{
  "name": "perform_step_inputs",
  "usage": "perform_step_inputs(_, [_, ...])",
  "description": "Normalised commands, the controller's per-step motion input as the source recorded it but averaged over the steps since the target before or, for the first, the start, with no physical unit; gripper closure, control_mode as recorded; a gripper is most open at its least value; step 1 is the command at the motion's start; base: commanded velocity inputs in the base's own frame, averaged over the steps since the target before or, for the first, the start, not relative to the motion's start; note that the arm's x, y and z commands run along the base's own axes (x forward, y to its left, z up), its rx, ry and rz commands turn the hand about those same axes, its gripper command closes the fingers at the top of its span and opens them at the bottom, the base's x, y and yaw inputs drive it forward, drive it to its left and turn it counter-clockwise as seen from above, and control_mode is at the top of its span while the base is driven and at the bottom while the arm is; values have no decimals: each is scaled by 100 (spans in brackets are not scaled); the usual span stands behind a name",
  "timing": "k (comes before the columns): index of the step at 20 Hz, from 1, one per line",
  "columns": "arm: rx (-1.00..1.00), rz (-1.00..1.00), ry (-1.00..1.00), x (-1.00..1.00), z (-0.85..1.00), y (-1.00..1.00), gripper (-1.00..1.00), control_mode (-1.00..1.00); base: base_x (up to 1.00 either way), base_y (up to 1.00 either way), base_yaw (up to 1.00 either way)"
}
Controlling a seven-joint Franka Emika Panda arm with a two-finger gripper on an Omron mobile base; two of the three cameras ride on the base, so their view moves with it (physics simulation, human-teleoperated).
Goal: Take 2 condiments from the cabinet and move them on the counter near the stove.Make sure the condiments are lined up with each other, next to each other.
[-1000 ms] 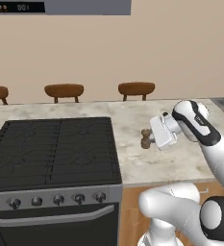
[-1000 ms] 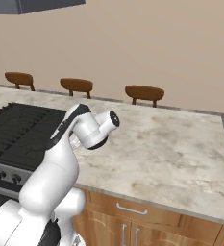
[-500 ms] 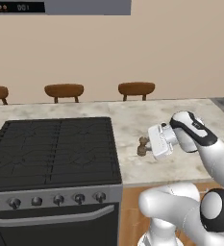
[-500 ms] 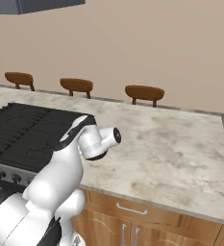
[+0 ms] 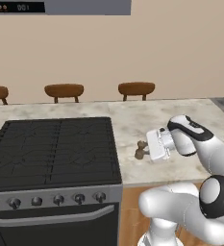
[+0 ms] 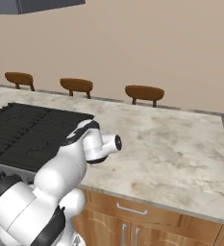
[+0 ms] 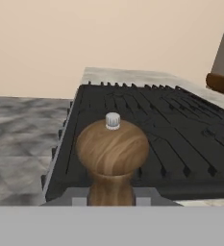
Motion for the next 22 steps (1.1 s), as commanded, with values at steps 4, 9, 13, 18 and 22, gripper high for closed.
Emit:
perform_step_inputs(4, [0,0,0,8,-26,0,100,-100,0,0,0])
perform_step_inputs(9, [1,0,0,12,-15,2,100,-100,0,0,0])
perform_step_inputs(13, [1,0,0,25,-4,22,100,-100,0,0,0])
perform_step_inputs(18, [0,0,2,27,-17,21,100,-100,0,0,0])
perform_step_inputs(22, [0,0,2,17,-27,0,100,-100,0,0,0])
